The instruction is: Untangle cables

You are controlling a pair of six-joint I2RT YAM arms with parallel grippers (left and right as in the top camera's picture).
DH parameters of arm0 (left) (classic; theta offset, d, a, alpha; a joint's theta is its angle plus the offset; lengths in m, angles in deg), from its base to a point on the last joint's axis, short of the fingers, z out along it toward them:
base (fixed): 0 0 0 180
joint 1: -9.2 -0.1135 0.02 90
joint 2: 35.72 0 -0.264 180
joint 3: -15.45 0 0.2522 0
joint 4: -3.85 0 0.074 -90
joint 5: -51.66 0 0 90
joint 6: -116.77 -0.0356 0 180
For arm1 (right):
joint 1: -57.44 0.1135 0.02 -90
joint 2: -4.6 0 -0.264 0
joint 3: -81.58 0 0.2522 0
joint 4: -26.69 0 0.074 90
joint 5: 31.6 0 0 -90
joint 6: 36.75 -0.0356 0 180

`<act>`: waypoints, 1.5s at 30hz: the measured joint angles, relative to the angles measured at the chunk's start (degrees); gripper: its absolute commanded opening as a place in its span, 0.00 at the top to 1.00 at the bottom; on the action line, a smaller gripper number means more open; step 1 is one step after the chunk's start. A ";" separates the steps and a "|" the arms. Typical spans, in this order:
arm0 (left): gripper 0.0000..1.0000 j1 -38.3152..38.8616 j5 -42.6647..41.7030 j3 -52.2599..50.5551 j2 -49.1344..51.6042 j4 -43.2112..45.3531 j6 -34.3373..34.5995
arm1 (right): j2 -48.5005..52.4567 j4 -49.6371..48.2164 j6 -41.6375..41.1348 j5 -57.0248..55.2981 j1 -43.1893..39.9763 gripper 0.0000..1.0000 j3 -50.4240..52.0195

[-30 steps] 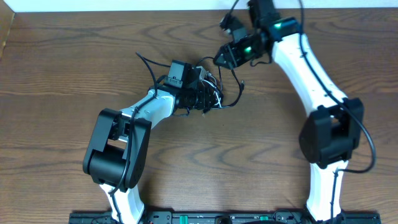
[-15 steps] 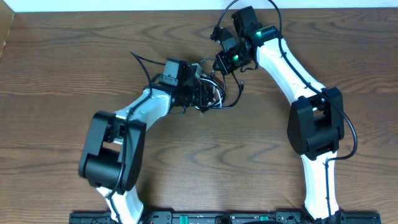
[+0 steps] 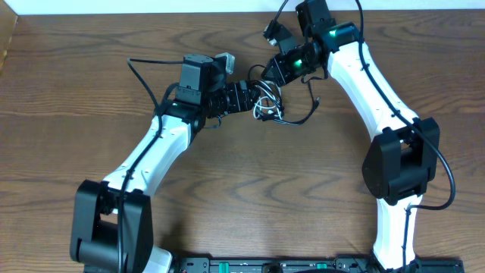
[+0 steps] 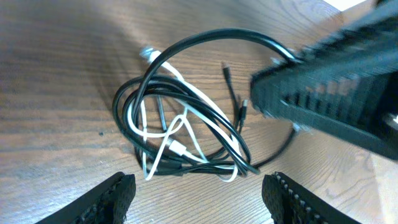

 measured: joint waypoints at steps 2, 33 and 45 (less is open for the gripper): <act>0.30 0.31 0.26 0.00 1.18 0.70 1.60 | 0.00 0.15 -0.02 1.40 0.11 0.99 0.00; 0.68 5.01 0.37 2.10 21.46 10.49 8.46 | -4.87 -0.39 -1.88 9.25 -3.37 0.99 0.68; 0.75 4.87 -1.55 2.45 21.03 8.37 2.49 | -19.82 0.92 -2.95 4.00 -9.31 0.99 0.09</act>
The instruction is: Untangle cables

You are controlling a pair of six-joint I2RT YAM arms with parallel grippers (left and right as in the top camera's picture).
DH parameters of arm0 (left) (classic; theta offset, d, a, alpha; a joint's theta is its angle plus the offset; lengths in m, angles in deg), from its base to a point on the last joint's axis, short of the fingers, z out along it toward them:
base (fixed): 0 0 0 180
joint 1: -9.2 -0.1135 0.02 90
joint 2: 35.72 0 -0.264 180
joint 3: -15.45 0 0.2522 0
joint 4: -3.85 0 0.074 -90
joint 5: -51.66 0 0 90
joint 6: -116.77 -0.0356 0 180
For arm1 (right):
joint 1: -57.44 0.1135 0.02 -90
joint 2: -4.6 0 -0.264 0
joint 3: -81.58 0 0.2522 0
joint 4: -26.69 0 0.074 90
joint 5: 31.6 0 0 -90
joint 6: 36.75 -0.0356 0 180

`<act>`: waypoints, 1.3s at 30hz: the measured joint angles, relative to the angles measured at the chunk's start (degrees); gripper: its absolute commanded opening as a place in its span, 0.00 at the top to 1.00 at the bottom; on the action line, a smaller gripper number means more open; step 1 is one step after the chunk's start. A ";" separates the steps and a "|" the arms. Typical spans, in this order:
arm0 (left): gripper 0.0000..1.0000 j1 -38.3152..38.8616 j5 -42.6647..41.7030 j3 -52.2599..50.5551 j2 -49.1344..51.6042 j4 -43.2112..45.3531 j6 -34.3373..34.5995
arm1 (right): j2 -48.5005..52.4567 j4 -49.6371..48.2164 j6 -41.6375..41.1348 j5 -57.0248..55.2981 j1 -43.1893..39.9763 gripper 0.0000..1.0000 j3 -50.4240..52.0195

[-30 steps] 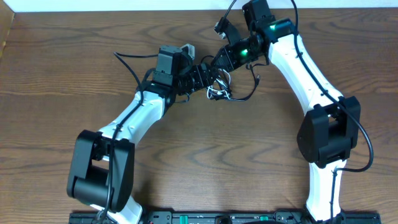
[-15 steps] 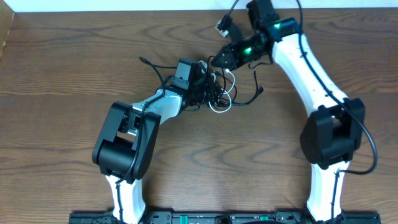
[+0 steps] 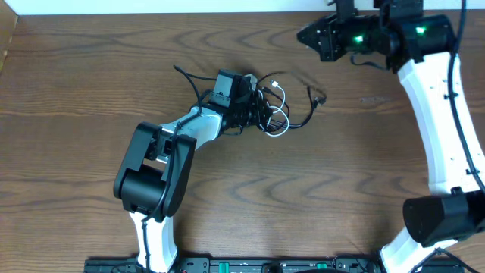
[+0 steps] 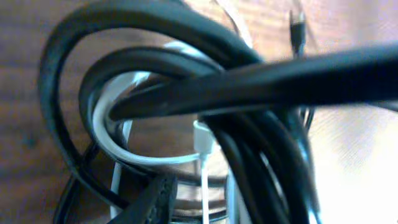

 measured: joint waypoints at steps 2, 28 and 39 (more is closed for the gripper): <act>0.77 0.02 0.04 -0.46 -1.01 -1.84 -1.44 | 0.15 1.07 -0.02 -1.70 -0.44 0.90 0.00; 0.46 -1.77 17.66 -2.10 -20.26 -27.50 -9.31 | 2.78 11.43 3.69 -6.60 4.20 0.44 0.57; 0.45 -13.53 13.51 -2.10 -20.26 -29.86 -5.84 | 13.73 9.33 4.02 -14.14 13.73 0.50 0.92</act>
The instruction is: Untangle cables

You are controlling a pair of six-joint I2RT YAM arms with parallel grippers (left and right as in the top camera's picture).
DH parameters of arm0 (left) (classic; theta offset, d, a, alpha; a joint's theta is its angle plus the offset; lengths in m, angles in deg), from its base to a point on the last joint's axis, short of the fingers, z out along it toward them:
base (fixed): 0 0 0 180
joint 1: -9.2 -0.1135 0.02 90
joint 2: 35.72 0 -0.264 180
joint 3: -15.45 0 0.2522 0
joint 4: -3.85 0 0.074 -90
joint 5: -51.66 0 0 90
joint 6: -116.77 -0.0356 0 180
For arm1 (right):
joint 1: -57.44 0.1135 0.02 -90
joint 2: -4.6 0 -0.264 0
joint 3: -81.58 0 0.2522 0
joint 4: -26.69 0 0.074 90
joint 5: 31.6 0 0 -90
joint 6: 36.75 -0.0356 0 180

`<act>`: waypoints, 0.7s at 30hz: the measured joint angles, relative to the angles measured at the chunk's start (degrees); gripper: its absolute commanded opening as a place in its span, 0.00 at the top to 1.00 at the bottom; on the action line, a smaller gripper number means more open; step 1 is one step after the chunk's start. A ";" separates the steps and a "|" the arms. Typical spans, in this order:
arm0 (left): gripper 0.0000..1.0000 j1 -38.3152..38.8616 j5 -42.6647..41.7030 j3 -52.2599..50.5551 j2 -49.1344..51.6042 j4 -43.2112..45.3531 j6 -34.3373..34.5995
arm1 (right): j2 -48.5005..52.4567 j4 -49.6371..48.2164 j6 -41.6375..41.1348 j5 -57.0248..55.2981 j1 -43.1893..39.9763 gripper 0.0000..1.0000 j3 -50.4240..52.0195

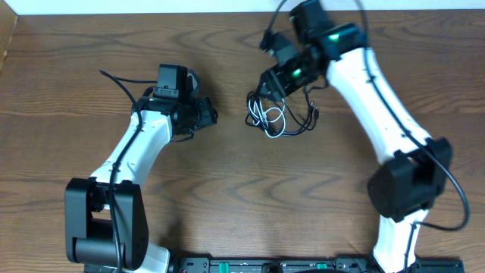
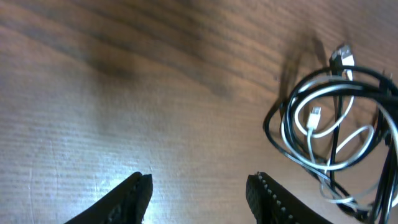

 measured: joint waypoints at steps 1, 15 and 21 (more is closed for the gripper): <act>0.45 0.02 -0.33 0.00 0.00 -0.42 -0.17 | 1.03 -0.44 0.00 -0.76 0.46 0.55 0.09; 0.29 0.00 -1.75 0.00 0.00 -1.27 -2.14 | 7.26 -5.18 0.98 2.34 -2.82 0.99 0.55; 0.23 0.00 -2.05 0.00 0.00 2.56 -2.49 | 1.11 -0.68 3.02 15.91 -9.49 0.99 0.55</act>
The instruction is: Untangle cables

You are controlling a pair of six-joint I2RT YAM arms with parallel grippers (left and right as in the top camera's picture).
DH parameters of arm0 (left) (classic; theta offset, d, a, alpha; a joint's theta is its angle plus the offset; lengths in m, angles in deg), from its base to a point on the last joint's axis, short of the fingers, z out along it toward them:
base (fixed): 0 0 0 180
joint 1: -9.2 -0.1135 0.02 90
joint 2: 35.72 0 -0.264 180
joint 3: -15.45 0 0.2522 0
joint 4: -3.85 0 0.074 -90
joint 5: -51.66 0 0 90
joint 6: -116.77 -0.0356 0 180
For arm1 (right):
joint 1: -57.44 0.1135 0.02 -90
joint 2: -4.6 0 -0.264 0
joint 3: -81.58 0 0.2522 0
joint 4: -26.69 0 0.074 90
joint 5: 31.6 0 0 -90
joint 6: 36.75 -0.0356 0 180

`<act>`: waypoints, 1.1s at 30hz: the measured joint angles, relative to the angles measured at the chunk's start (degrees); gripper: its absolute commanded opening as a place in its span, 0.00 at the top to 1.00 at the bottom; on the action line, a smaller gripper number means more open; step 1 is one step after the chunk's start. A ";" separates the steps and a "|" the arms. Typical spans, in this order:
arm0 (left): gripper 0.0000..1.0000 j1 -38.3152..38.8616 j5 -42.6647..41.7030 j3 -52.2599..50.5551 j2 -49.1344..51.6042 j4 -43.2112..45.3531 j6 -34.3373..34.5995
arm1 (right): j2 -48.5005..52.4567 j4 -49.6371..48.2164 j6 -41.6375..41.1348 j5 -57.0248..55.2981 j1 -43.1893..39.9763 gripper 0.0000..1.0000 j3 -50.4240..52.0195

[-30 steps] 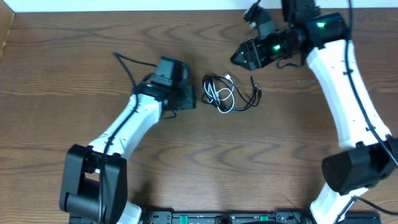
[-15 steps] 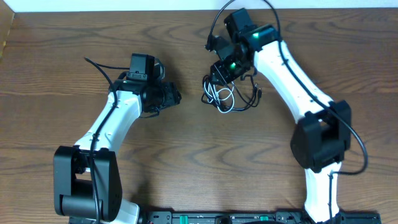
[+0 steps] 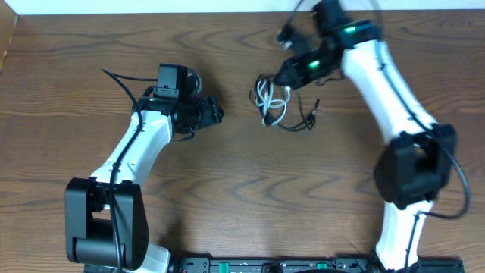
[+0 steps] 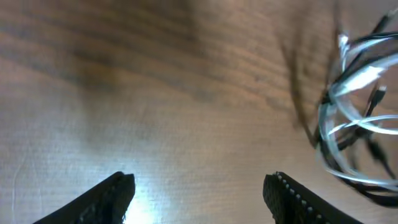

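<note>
The tangle of black and white cables (image 3: pixel 274 102) lies at the back middle of the wooden table; in the left wrist view it shows blurred at the right edge (image 4: pixel 360 118). My right gripper (image 3: pixel 282 78) sits on the tangle's upper edge and looks shut on its strands. A loose black end (image 3: pixel 314 107) trails off to the right. My left gripper (image 3: pixel 218 114) is a short way left of the tangle, pointing at it. The left wrist view shows this gripper (image 4: pixel 199 186) open, with only bare wood between the fingers (image 4: pixel 115 193).
The brown wooden table (image 3: pixel 227 189) stretches toward the front. A white wall edge runs along the back. The arms' base bar (image 3: pixel 273 265) lies at the front edge. The left arm's own thin black cable (image 3: pixel 121 80) arcs beside its wrist.
The right gripper has shifted a little to the right and the tangle has gone with it, bunched tighter. The left gripper has stayed in place, its jaws slightly wider.
At first both grippers met over the tangle, the left one open above it. Then the left was pushed in among the strands while the right arm was far off at the back right. Later the left stood open to the left, the right at the tangle's top, now shifted right.
</note>
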 measured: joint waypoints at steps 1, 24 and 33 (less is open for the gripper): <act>0.20 0.00 -0.09 0.00 0.00 0.66 -0.02 | -1.40 1.40 0.96 1.99 -1.22 0.99 0.00; 0.23 0.87 -36.94 -0.48 -0.17 35.52 -3.87 | -5.27 9.35 15.67 30.34 -6.95 0.99 -0.15; 0.23 1.90 -36.61 -0.48 -0.17 35.98 -3.89 | -5.27 10.29 15.89 30.53 -6.93 0.99 -0.15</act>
